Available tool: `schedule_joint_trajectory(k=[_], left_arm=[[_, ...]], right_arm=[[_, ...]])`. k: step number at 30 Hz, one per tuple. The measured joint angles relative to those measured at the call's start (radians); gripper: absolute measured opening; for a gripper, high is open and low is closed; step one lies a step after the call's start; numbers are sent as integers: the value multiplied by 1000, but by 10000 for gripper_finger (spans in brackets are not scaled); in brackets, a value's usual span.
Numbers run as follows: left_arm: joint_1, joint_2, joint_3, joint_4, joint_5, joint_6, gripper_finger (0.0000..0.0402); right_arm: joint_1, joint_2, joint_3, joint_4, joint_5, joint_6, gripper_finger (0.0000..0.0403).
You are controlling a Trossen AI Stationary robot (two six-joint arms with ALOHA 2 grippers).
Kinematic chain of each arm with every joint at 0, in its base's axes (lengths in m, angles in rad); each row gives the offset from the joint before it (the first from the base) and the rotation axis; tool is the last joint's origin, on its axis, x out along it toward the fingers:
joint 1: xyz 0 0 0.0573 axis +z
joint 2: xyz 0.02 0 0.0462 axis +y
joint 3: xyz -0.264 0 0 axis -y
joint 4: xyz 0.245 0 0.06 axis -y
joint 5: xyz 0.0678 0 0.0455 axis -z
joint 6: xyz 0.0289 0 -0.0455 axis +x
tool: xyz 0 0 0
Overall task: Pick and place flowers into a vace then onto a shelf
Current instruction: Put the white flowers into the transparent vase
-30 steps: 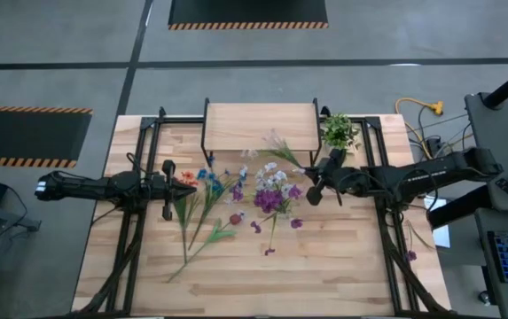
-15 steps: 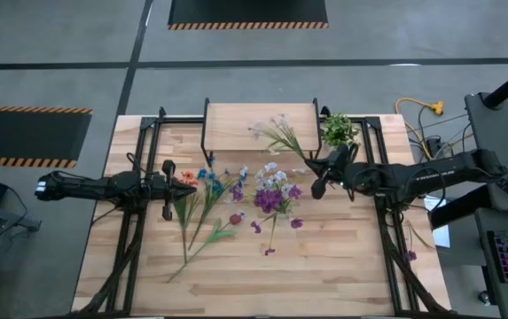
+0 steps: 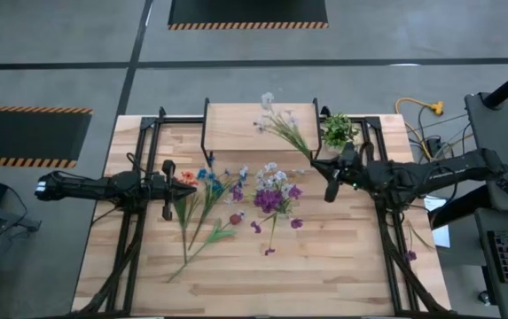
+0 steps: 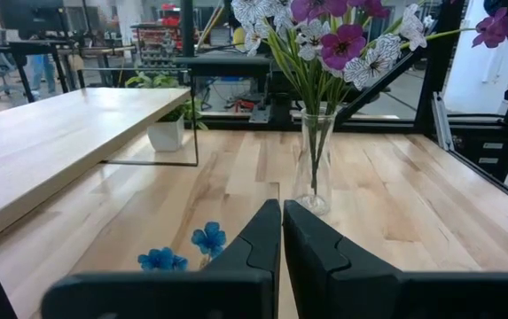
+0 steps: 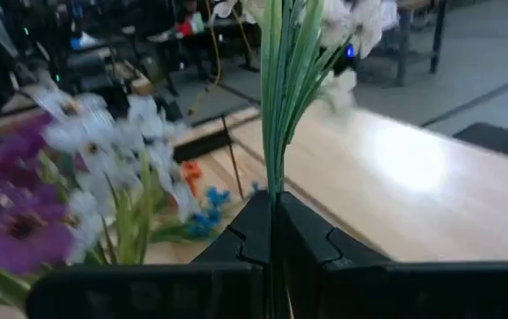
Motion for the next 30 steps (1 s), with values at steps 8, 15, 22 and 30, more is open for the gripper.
schedule_joint_trajectory(k=[8, 15, 22, 30], left_arm=[[0, 0, 0, 0, 0, 0, 0], [0, 0, 0, 0, 0, 0, 0], [0, 0, 0, 0, 0, 0, 0], [0, 0, 0, -1, 0, 0, 0]], right_arm=[[159, -8, -29, 168, 325, -123, 8], [231, 59, -83, 377, 374, -200, 8], [298, 187, -206, 1024, 299, -509, 8], [298, 383, -337, 1425, 172, -560, 8]])
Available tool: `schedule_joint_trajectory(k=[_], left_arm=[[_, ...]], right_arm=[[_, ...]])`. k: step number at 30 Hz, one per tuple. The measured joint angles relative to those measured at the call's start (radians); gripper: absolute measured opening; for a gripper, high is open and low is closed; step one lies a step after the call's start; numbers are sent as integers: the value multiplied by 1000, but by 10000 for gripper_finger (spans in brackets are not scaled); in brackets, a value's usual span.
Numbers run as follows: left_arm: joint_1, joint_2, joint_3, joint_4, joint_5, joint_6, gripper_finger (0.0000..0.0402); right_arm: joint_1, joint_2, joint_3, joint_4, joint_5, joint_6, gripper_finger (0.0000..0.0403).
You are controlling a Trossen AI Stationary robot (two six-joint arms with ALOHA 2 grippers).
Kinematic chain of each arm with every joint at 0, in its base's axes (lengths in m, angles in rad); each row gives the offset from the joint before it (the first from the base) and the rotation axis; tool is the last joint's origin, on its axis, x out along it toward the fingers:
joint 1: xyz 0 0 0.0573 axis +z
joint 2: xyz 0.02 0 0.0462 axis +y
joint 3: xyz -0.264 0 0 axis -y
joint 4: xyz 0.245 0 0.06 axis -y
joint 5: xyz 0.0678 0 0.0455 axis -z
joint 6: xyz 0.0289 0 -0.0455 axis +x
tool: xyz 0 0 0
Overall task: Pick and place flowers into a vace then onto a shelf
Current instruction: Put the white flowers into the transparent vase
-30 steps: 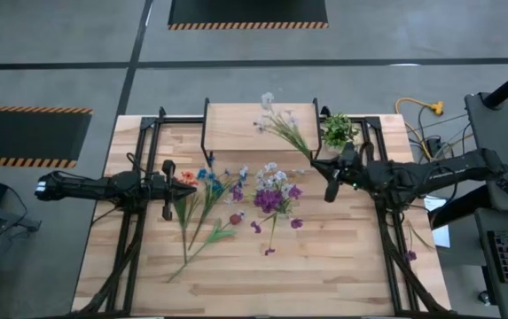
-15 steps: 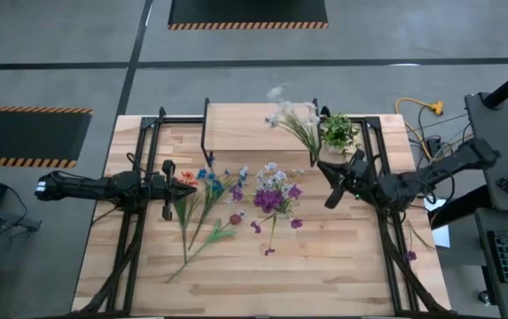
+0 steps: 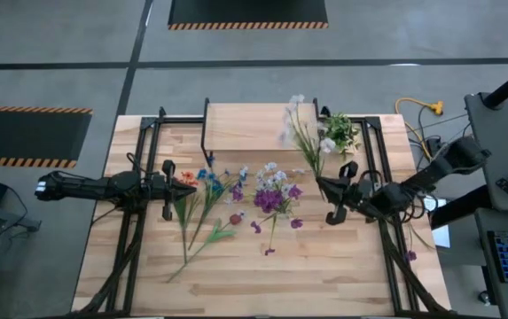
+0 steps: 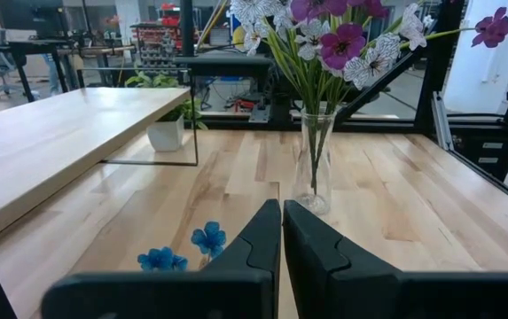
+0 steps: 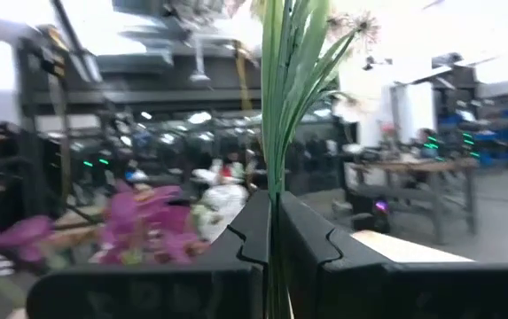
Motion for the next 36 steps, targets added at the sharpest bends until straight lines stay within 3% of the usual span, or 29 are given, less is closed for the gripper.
schedule_joint_trajectory(k=[3, 14, 24, 30, 36], left_arm=[[0, 0, 0, 0, 0, 0, 0], [0, 1, 0, -5, 0, 0, 0], [0, 2, 0, -8, 0, 0, 0], [0, 3, 0, -8, -1, 0, 0], [0, 3, 0, -8, 0, 0, 0]], right_arm=[[-1, 76, -15, 106, -62, -25, 8], [-21, 241, 127, 106, -88, -70, 8], [-54, 396, 255, 108, -204, -60, 8], [-100, 509, 319, 107, -218, -46, 8], [-124, 539, 344, 108, -236, -25, 8]])
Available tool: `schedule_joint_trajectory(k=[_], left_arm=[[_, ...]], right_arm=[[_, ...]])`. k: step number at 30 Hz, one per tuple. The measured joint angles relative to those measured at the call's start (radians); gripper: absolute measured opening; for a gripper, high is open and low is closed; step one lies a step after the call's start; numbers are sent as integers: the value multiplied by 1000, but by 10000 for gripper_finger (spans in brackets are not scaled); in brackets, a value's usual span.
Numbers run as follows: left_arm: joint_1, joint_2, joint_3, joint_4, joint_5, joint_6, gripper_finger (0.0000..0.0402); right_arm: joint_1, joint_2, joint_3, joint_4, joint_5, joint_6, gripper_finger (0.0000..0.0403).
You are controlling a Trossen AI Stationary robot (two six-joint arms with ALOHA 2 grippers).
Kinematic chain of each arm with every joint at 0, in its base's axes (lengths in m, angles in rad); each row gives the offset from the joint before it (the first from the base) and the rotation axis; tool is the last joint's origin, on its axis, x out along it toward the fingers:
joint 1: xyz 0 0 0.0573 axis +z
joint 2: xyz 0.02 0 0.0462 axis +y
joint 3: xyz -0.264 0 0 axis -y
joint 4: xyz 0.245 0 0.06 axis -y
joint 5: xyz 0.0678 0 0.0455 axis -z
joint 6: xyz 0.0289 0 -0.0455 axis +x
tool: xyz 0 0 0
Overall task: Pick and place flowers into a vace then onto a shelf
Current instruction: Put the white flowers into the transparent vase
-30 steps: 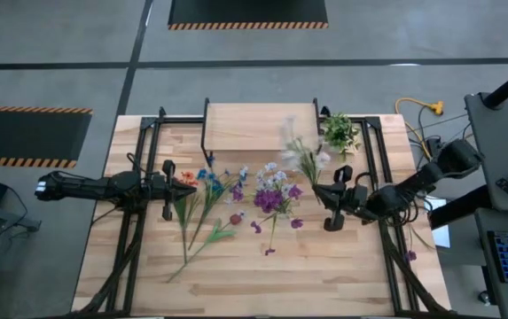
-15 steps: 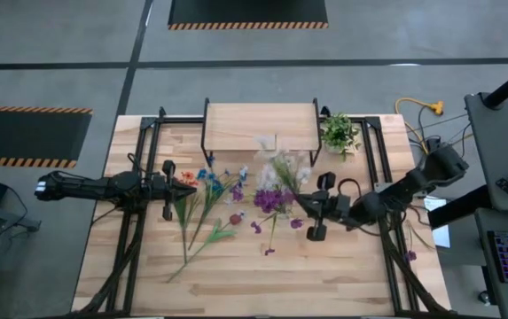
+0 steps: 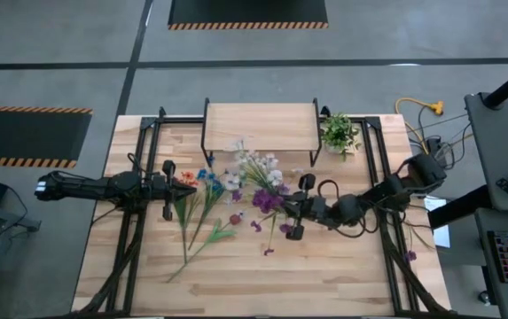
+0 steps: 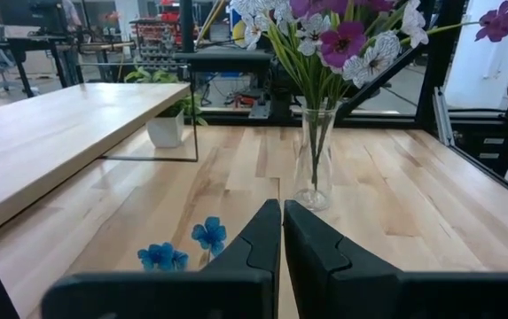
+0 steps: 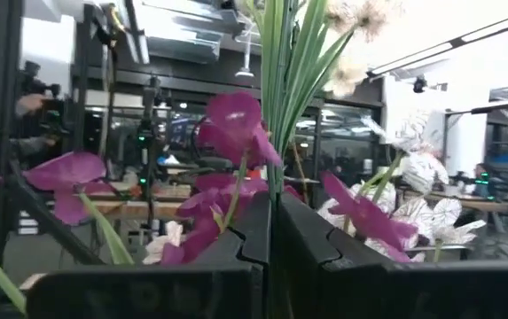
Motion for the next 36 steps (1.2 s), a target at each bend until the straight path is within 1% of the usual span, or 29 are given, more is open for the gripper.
schedule_joint_trajectory(k=[9, 28, 36], left_arm=[[0, 1, 0, 0, 0, 0, 0], [0, 1, 0, 0, 0, 0, 0], [0, 1, 0, 0, 0, 0, 0]], right_arm=[[0, 6, -31, 0, -4, 41, 8], [0, 113, -60, 1, -4, 41, 8], [1, 112, -92, 1, -4, 46, 8]])
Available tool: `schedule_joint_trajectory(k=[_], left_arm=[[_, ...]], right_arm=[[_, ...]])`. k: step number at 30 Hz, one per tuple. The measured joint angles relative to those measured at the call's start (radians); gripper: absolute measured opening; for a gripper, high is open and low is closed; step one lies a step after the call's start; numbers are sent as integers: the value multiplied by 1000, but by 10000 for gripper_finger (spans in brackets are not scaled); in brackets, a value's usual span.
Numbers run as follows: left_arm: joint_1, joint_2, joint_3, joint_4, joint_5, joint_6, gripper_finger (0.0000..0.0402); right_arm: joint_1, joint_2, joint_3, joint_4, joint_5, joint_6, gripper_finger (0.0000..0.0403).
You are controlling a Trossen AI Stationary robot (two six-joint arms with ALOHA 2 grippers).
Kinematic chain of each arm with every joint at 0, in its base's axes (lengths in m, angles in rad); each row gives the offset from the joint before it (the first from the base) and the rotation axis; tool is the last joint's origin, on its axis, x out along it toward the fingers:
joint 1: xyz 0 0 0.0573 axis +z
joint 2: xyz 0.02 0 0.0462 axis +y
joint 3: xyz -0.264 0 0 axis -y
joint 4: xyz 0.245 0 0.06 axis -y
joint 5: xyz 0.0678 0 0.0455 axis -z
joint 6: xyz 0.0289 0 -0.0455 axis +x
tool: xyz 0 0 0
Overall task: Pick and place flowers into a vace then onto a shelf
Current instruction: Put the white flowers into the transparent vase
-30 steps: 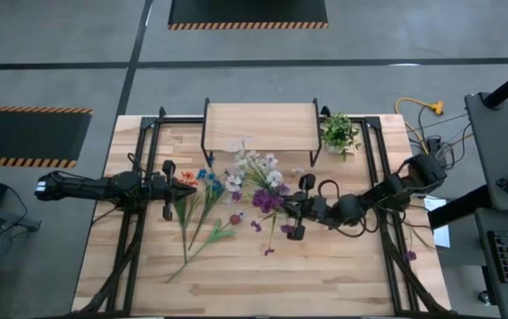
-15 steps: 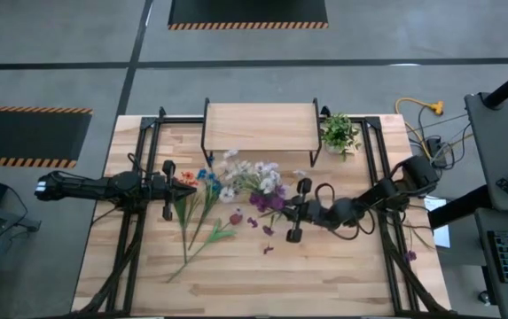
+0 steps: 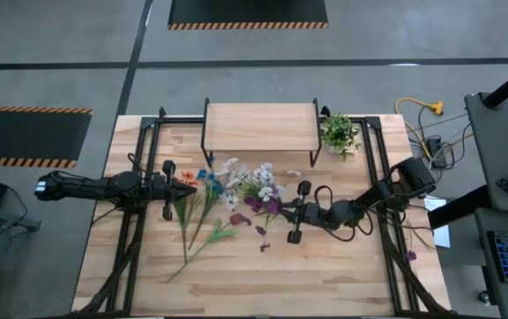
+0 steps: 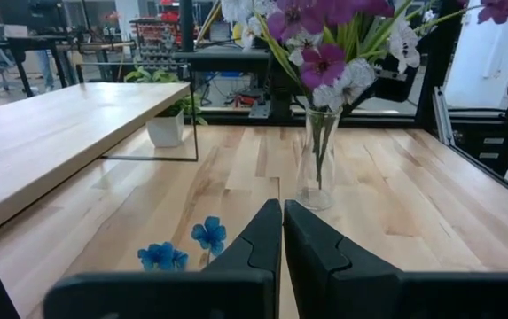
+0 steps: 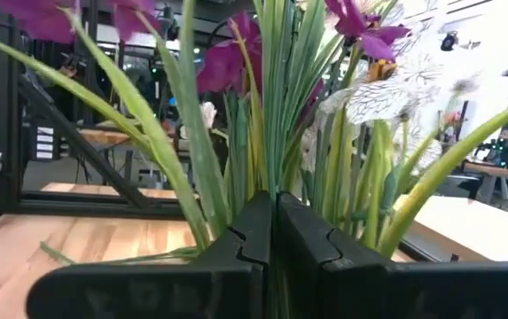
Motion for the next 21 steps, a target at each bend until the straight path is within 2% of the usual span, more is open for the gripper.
schedule_joint_trajectory(k=[21], left_arm=[[0, 0, 0, 0, 0, 0, 0]], right_arm=[[1, 6, -100, 0, -2, 49, 8]])
